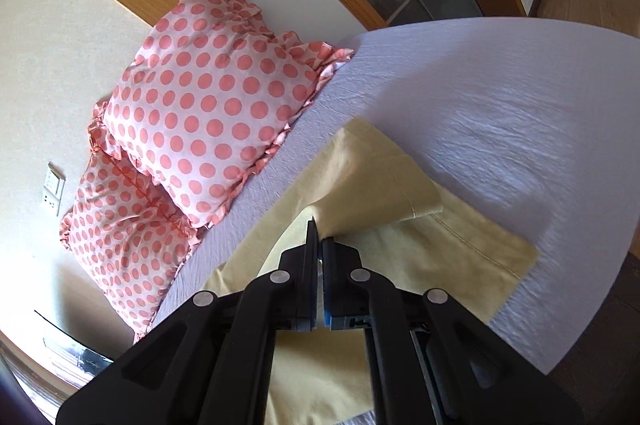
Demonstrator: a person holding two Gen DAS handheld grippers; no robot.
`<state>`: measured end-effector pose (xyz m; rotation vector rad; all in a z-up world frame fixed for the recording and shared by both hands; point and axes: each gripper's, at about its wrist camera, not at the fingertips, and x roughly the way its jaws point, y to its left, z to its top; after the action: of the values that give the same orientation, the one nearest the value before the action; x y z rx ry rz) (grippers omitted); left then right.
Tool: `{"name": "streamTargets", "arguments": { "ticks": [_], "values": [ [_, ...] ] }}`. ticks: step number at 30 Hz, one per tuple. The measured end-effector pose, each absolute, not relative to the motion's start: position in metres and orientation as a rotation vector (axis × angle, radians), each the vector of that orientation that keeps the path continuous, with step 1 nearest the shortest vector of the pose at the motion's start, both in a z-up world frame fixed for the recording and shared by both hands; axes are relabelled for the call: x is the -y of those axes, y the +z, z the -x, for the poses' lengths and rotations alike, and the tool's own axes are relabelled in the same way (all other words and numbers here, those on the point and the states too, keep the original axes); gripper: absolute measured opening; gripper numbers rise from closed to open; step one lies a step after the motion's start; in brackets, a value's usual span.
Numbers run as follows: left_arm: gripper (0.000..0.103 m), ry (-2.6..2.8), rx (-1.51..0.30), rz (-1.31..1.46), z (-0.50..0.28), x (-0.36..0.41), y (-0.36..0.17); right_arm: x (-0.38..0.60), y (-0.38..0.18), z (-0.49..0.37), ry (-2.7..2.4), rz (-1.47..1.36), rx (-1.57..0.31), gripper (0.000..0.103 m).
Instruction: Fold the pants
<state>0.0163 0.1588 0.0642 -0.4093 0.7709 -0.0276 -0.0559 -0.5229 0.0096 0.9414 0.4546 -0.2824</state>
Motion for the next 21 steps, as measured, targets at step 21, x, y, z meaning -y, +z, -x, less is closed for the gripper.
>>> {"name": "streamTargets", "arguments": {
  "ticks": [21],
  "values": [
    [0.008, -0.025, -0.797, 0.355, 0.024, -0.162, 0.032, 0.508, -0.002, 0.104, -0.426, -0.901, -0.539, 0.003]
  ]
}}
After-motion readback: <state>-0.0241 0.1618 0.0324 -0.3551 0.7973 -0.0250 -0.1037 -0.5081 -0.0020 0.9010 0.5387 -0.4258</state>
